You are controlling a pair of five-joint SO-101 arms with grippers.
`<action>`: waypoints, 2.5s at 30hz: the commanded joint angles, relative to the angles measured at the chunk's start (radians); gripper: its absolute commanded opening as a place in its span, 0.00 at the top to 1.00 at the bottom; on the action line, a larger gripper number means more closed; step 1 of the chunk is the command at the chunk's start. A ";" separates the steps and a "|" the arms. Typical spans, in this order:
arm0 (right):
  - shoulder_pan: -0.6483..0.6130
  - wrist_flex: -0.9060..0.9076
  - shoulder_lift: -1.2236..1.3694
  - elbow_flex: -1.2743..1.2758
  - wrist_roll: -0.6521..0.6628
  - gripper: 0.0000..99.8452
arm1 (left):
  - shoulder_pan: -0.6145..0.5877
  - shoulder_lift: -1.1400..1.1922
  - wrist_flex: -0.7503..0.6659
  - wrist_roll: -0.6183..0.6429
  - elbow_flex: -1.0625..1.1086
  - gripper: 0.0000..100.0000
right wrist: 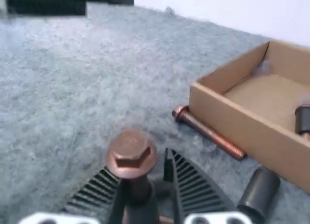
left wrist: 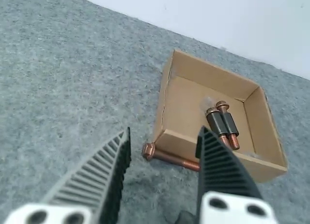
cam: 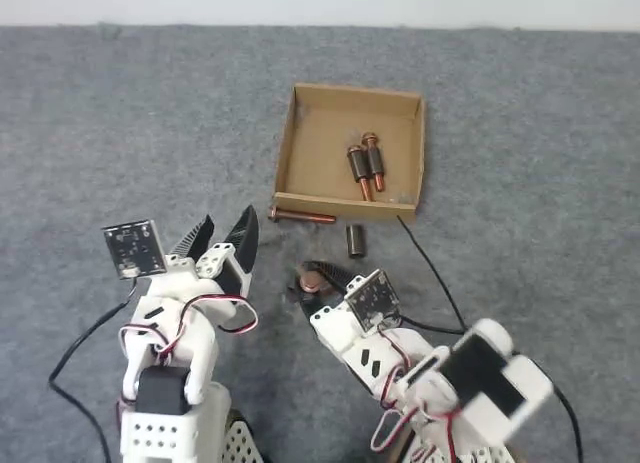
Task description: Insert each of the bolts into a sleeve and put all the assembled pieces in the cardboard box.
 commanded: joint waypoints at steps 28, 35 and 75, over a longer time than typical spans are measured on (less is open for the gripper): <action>0.005 1.225 -0.532 -0.292 -0.077 0.80 | 0.002 -0.015 -0.057 -0.072 0.042 0.78; 0.036 1.222 -0.369 -0.404 -0.075 0.80 | -0.002 -0.015 -0.097 -0.081 0.070 0.78; 0.104 1.997 -0.774 -0.692 -0.009 0.80 | -0.097 -0.008 -0.092 -0.081 0.071 0.79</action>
